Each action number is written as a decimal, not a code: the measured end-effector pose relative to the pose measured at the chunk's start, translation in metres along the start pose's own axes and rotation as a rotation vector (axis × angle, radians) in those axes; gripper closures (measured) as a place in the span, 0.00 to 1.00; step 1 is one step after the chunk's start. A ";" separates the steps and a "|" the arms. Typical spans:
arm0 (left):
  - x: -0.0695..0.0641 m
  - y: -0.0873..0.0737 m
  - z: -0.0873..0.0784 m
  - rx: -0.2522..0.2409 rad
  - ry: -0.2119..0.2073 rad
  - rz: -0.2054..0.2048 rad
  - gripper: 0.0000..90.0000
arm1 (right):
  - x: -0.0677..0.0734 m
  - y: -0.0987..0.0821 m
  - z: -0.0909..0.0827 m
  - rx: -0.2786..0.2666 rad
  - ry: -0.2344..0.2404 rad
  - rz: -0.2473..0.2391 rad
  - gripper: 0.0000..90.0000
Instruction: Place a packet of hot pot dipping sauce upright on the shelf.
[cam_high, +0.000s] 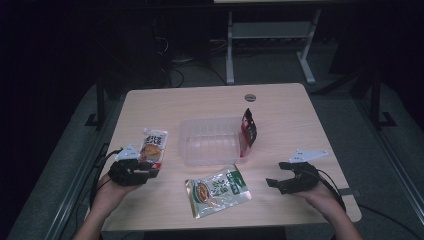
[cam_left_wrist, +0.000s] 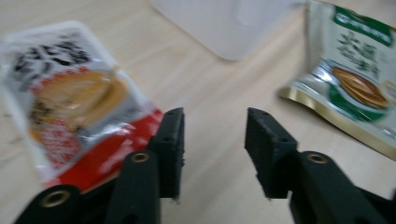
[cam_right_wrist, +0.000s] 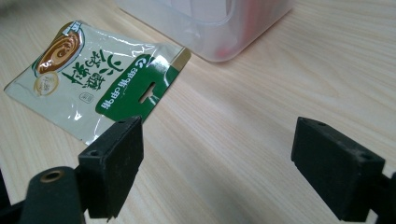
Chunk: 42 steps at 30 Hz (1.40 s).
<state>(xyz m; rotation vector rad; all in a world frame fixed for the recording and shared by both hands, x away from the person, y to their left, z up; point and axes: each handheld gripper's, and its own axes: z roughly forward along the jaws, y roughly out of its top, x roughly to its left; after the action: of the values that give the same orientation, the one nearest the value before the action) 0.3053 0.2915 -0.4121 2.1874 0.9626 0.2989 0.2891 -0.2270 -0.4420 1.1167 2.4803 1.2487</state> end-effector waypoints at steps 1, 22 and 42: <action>0.002 0.001 0.000 -0.003 0.010 -0.019 0.73 | 0.000 0.000 0.000 0.001 0.000 -0.002 0.18; 0.039 0.032 0.029 0.013 0.118 -0.081 1.00 | -0.002 -0.001 0.003 0.006 -0.008 -0.007 0.18; 0.115 0.043 0.074 0.051 0.289 -0.200 1.00 | -0.004 -0.003 0.003 0.021 -0.003 0.012 0.19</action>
<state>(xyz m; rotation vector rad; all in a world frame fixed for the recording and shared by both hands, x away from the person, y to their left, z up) 0.4434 0.3155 -0.4434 2.1085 1.3502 0.5089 0.2918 -0.2290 -0.4465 1.1389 2.4933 1.2260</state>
